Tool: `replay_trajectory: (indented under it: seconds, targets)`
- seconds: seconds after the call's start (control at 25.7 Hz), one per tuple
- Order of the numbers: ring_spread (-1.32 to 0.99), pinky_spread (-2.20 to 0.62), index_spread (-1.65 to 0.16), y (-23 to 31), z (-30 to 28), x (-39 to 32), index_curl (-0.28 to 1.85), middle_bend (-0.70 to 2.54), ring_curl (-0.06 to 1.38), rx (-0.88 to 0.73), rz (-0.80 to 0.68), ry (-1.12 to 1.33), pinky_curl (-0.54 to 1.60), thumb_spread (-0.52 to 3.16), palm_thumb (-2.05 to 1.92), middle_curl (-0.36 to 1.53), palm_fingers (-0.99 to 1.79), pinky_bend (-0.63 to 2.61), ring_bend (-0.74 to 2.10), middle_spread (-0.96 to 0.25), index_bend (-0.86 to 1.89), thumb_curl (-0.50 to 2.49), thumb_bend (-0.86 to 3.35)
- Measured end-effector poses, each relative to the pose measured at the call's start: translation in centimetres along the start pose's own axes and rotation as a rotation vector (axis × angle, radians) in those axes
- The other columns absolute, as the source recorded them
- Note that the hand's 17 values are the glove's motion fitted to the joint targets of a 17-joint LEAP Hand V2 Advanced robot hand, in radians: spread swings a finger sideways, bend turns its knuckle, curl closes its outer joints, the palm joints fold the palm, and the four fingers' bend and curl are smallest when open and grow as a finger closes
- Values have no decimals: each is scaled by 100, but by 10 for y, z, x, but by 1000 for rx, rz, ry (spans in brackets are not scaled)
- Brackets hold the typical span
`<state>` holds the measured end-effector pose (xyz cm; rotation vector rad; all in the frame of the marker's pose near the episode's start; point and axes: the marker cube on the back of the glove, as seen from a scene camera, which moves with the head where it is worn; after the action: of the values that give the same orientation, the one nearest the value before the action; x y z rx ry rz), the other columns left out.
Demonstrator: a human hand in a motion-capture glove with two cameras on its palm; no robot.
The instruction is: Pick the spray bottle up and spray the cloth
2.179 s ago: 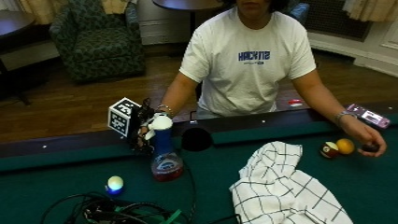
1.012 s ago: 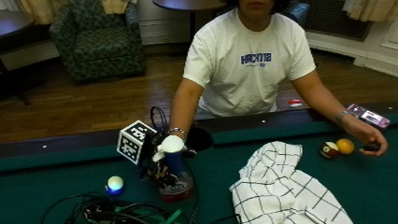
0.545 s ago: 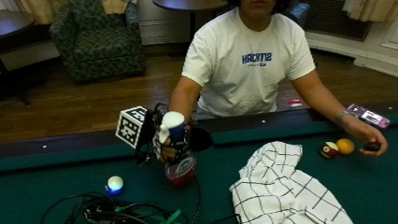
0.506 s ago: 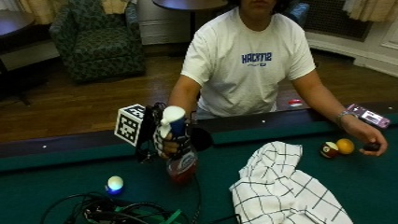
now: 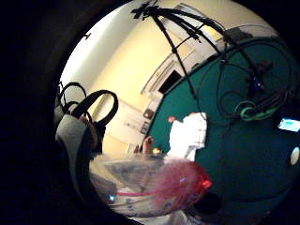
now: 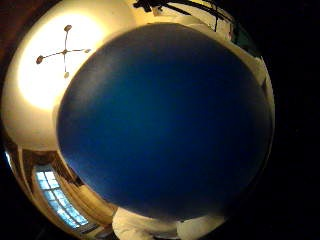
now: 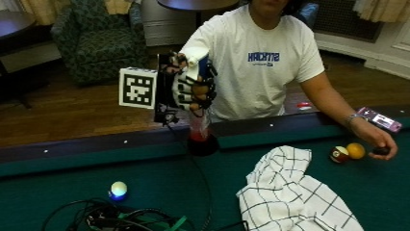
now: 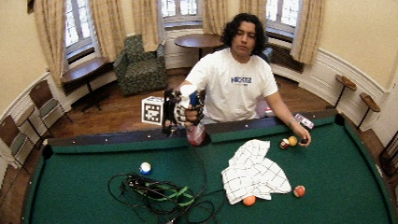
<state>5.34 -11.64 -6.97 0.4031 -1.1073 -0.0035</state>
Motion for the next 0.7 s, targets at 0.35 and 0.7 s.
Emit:
replay_trajectory:
  seconds: [0.35,0.7]
  targets:
    - [-22,-30,-28,-11,59,-43,44,61,46,-268,79,-97,41,32,94,53,138,44,72,-23,37,67,-3]
    - [-22,-31,-28,-2,136,16,47,61,46,-547,606,-99,42,29,94,53,137,46,71,-24,34,71,-3]
